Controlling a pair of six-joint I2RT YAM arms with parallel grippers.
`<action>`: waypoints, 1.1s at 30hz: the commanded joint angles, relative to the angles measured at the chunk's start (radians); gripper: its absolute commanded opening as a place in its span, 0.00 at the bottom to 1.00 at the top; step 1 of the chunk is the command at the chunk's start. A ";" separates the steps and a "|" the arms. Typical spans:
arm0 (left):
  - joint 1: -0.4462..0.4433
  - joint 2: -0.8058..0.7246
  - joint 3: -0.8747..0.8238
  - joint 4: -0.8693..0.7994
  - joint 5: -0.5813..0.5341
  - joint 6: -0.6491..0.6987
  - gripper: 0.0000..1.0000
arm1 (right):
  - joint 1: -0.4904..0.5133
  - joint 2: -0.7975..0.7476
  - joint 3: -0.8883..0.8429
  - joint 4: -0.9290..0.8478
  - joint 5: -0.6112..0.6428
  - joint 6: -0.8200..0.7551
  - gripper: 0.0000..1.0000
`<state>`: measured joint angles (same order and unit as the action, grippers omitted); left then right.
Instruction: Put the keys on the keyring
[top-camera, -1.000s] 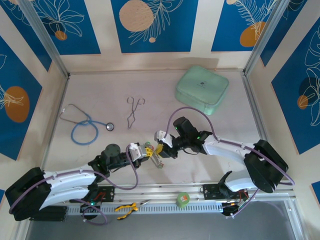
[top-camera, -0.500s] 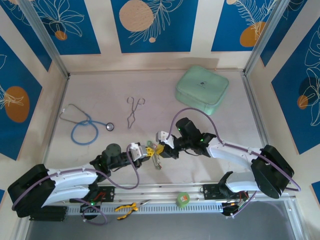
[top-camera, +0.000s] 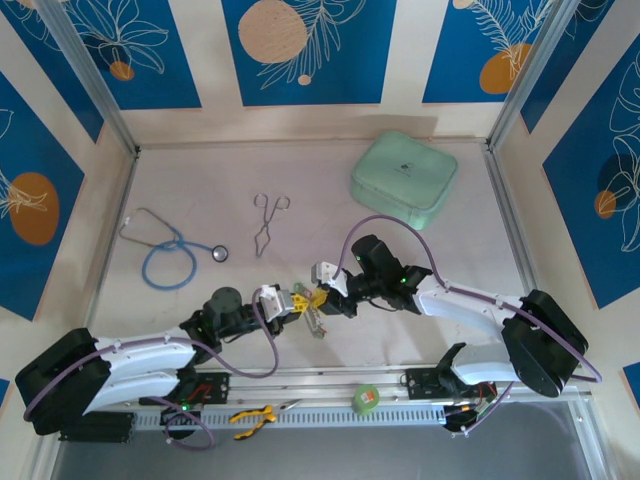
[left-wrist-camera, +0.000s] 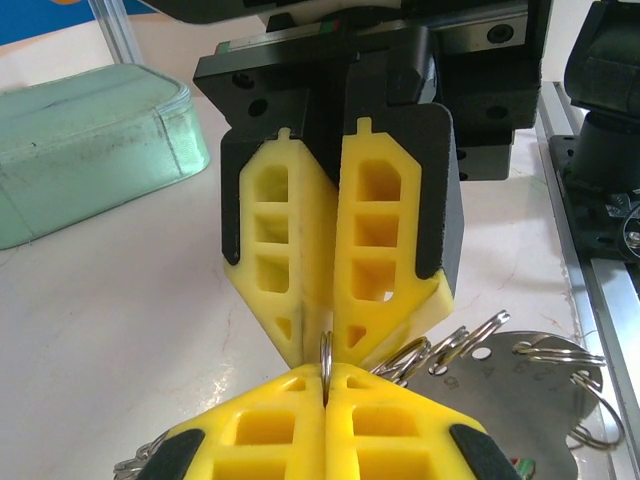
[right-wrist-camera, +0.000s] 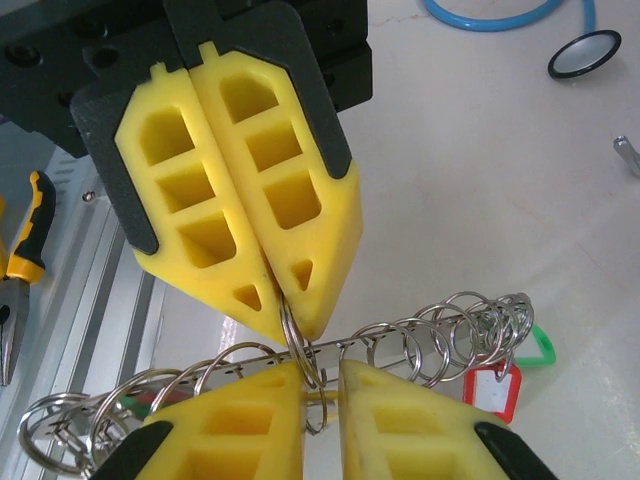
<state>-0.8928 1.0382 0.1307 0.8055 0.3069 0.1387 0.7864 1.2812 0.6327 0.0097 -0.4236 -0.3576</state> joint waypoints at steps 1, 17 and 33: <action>-0.003 0.000 0.003 0.046 0.034 -0.006 0.00 | 0.005 -0.005 0.024 0.013 -0.026 -0.004 0.14; -0.003 -0.023 0.119 -0.257 -0.014 0.061 0.19 | 0.078 0.055 0.236 -0.450 0.196 -0.217 0.00; -0.003 -0.058 0.074 -0.148 0.001 0.061 0.00 | 0.040 -0.045 0.154 -0.301 0.106 -0.115 0.27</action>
<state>-0.8944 1.0027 0.2295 0.5575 0.2951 0.1921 0.8600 1.2968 0.8516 -0.3946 -0.2081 -0.5503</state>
